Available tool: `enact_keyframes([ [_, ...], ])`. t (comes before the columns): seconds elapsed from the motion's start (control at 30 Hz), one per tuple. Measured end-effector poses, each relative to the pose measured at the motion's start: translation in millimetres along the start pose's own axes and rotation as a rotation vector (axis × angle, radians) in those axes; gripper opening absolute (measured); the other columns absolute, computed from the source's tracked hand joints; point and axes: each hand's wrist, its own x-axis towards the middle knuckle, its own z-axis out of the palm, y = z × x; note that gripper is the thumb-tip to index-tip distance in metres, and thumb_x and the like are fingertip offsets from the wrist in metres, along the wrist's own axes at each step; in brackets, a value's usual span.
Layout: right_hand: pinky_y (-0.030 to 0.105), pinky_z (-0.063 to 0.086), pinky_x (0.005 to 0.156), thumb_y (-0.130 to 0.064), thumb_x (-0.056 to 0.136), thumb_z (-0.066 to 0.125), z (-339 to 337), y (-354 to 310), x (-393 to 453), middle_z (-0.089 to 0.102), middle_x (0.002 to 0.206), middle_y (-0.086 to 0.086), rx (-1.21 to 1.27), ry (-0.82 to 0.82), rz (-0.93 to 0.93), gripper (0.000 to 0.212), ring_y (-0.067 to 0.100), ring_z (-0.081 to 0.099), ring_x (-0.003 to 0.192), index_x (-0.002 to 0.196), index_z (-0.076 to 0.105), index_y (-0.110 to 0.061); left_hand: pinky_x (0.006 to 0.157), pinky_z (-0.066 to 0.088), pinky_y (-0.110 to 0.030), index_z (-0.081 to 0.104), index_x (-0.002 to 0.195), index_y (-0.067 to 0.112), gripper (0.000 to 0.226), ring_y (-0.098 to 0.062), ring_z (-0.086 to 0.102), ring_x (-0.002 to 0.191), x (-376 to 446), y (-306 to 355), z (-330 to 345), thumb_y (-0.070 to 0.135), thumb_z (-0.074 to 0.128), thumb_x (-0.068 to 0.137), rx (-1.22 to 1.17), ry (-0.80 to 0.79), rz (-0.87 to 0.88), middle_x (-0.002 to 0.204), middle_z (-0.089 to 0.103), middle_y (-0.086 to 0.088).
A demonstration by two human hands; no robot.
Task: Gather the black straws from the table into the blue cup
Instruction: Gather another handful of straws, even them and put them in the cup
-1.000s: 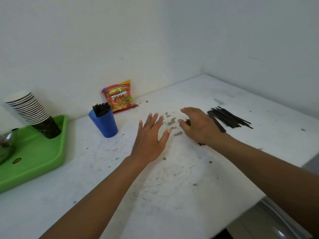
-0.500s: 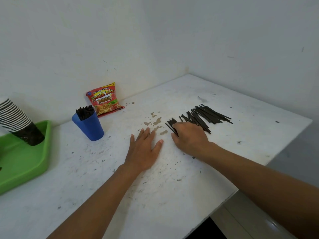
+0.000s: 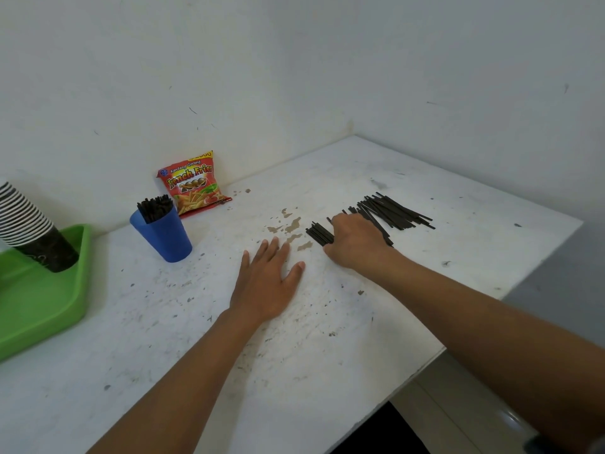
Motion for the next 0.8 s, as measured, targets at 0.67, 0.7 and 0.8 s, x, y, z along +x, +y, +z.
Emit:
enact_keyframes([
  [0.67, 0.024, 0.043, 0.051, -0.007, 0.085, 0.059, -32, -37, 23, 0.054, 0.081, 0.005, -0.365, -0.414, -0.073, 0.029, 0.02, 0.056, 0.067, 0.113, 0.068, -0.007, 0.129, -0.001, -0.044, 0.019, 0.163, 0.029, 0.073, -0.014, 0.002, 0.159, -2, 0, -3, 0.068, 0.019, 0.101, 0.0, 0.016, 0.015, 0.172, 0.01, 0.004],
  [0.7, 0.025, 0.041, 0.049, -0.007, 0.086, 0.058, -32, -37, 23, 0.053, 0.08, 0.005, -0.399, -0.421, -0.086, 0.028, 0.02, 0.055, 0.065, 0.113, 0.067, -0.008, 0.129, -0.001, -0.044, 0.019, 0.163, 0.029, 0.073, -0.014, 0.002, 0.159, -2, 0, -3, 0.068, 0.019, 0.101, 0.0, 0.015, 0.015, 0.172, 0.01, 0.004],
  [0.8, 0.029, 0.039, 0.054, -0.012, 0.094, 0.052, -32, -37, 23, 0.052, 0.083, 0.003, -0.487, -0.448, -0.138, 0.014, 0.022, 0.054, 0.072, 0.106, 0.058, -0.01, 0.129, -0.001, -0.044, 0.018, 0.163, 0.029, 0.073, -0.014, 0.002, 0.159, -3, 1, -4, 0.067, 0.019, 0.101, -0.002, 0.008, 0.018, 0.172, 0.009, 0.004],
])
